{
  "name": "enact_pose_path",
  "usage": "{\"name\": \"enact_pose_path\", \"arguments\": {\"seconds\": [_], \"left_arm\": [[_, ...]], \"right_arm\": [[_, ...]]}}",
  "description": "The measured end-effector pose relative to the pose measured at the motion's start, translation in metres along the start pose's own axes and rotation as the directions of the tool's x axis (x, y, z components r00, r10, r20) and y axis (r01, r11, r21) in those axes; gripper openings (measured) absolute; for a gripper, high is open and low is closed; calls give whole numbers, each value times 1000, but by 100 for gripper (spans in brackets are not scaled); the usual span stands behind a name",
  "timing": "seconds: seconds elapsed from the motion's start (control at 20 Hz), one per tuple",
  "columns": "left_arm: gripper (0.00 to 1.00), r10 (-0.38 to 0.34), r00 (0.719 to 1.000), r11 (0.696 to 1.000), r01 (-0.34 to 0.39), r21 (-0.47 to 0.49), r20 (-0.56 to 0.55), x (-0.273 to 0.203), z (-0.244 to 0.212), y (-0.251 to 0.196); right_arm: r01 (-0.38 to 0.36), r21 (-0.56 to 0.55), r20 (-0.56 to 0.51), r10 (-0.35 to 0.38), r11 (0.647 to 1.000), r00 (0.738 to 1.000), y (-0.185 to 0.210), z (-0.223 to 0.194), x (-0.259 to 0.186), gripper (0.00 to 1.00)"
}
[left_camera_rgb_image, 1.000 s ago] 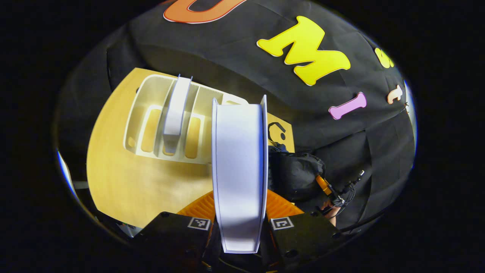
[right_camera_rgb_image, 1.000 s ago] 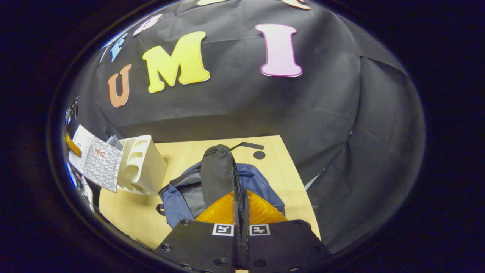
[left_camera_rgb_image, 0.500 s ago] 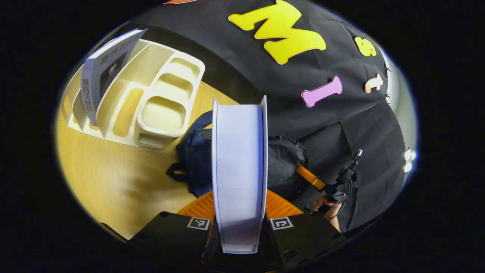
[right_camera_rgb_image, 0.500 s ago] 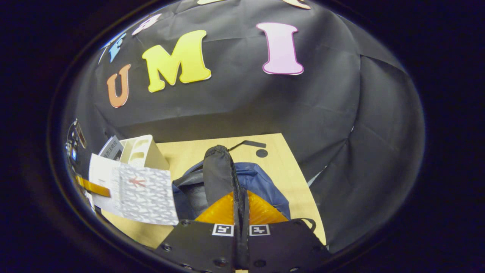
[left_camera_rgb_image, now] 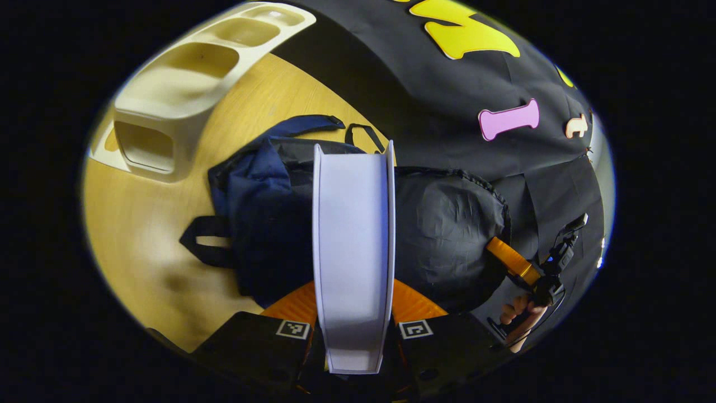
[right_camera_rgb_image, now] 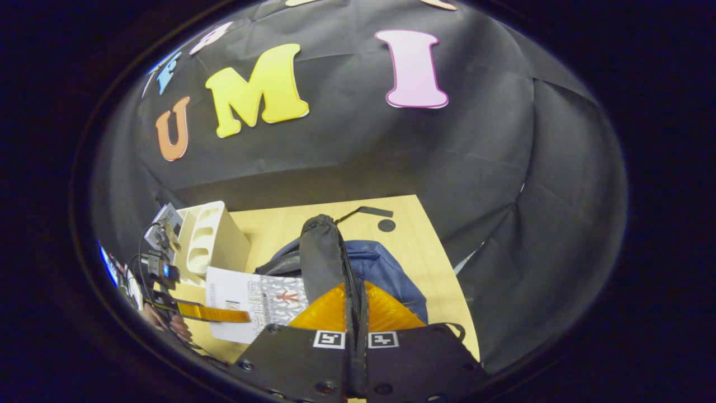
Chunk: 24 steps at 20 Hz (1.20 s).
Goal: Open the schoolbag, grab two books from the bookshelf and put them into the schoolbag.
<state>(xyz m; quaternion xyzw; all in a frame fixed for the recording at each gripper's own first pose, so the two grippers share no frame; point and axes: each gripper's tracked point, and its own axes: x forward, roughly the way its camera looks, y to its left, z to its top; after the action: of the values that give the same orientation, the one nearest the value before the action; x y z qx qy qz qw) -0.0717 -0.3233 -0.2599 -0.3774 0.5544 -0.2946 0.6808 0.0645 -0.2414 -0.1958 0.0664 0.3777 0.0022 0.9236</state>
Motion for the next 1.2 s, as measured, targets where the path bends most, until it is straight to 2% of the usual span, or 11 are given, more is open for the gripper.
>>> {"name": "enact_pose_path", "arguments": {"seconds": [0.5,0.7,0.8,0.85,0.9,0.95,1.0,1.05,1.1,1.15,1.2], "left_arm": [[44,-141,989,981,135,-138,-40,81,-3,-9],[46,-162,986,970,149,-194,-50,96,-6,-4],[50,-165,984,967,147,-207,-72,96,-8,-3],[52,-143,985,969,121,-214,-91,97,-10,2],[54,-68,989,976,38,-213,-134,96,-13,15],[53,1,977,977,-46,-208,-212,98,-26,27],[77,7,978,975,-53,-218,-210,97,-24,27],[80,19,978,972,-66,-226,-207,95,-22,23],[95,53,975,971,-101,-216,-217,89,-19,24],[100,90,972,971,-134,-198,-219,84,-18,26],[99,129,966,970,-170,-174,-223,78,-18,27]], "right_arm": [[-19,12,-10,19,1000,1000,-2,8,1,0],[-36,18,-13,36,999,999,4,8,10,0],[-41,26,-18,42,999,999,6,6,11,0],[-44,28,-20,45,999,999,7,5,10,0],[-46,29,-23,47,999,999,8,4,12,0],[-50,31,-26,51,998,998,9,3,12,0],[-53,32,-30,54,998,998,11,2,14,0],[-56,31,-29,57,998,998,12,2,14,0],[-56,28,-29,57,998,998,13,2,15,0],[-56,26,-28,57,998,998,13,3,14,0],[-56,24,-30,56,998,998,14,2,15,0]]}}
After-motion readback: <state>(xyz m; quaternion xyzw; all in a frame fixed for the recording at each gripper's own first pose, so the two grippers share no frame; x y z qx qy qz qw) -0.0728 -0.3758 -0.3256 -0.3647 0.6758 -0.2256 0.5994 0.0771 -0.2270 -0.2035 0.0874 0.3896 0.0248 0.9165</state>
